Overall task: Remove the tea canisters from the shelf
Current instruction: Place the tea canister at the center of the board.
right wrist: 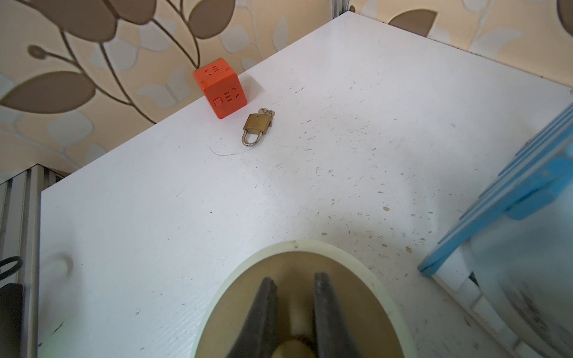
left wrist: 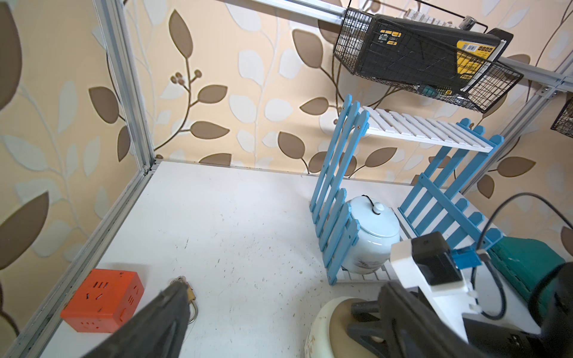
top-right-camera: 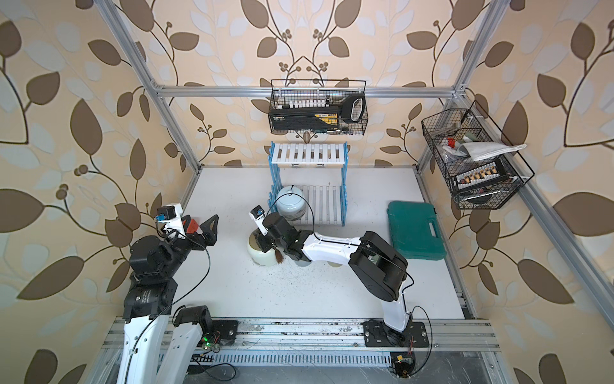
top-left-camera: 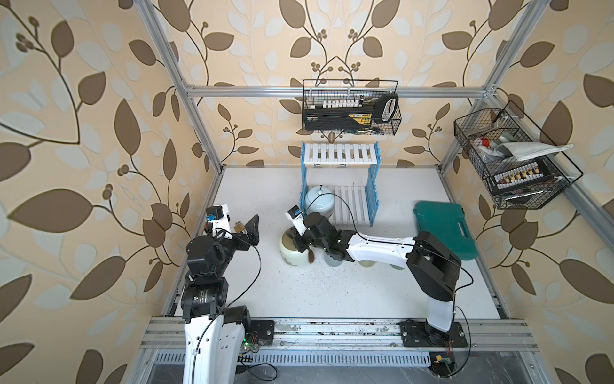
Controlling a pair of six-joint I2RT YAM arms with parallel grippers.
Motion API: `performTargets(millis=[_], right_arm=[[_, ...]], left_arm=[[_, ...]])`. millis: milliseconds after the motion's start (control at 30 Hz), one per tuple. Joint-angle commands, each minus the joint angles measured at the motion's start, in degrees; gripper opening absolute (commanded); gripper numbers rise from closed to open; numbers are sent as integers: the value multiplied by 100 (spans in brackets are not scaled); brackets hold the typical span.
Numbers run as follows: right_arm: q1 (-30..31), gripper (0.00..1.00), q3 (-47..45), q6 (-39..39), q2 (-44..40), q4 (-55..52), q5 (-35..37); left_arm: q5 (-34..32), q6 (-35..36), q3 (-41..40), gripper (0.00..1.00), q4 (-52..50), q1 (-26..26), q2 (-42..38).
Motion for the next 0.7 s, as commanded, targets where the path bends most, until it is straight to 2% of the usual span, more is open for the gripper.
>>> performTargets(millis=[0,200,300,500,667], right_arm=[[57,0,0,27,4,964,-85],[53,0,-131,-119,25,966,110],[56,10,-131,-93,47,834,187],[65,40,-142,-44,-19,806,165],[73,55,-123,-26,-278,656,184]], left_arm=[[37,66,23,99,256,-7,-65],[27,68,24,99,240,-24,-60],[73,43,28,99,234,-9,-19],[102,53,18,99,254,-4,-66],[116,75,27,99,219,-11,-68]])
